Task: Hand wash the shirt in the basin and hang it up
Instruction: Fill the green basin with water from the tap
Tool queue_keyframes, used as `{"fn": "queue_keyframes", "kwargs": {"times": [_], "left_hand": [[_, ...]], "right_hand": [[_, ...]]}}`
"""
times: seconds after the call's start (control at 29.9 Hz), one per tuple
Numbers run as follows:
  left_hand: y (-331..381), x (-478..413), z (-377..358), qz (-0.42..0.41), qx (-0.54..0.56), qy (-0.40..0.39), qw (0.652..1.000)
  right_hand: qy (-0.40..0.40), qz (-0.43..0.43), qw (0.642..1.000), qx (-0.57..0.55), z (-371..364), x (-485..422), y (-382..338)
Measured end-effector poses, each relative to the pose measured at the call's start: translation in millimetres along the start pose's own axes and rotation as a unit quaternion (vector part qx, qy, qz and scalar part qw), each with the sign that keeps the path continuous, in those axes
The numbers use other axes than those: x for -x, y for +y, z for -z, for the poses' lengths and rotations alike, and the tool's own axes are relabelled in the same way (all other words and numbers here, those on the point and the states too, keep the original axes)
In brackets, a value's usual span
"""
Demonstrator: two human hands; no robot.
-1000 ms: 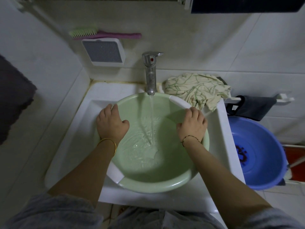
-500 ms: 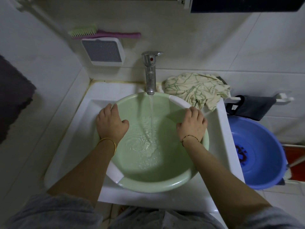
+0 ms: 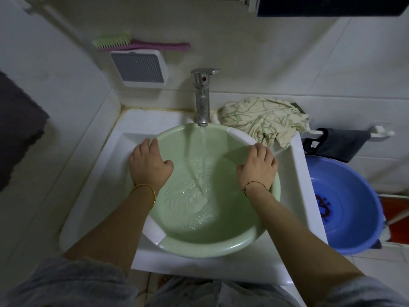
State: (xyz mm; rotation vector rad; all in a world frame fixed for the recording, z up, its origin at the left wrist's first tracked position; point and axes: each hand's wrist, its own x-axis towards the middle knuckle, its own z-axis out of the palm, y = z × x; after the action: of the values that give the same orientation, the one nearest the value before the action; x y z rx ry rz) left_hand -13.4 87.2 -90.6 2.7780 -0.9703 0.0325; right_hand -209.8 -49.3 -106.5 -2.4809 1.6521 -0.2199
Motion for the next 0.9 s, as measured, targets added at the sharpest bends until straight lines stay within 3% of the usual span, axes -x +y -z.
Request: {"fn": "queue_keyframes", "kwargs": {"times": [0.9], "left_hand": [[0.8,-0.3,0.7,-0.004,-0.003,-0.001,1.0]], "right_hand": [[0.005,0.0,1.0,-0.005,-2.8,-0.5,0.2]]}}
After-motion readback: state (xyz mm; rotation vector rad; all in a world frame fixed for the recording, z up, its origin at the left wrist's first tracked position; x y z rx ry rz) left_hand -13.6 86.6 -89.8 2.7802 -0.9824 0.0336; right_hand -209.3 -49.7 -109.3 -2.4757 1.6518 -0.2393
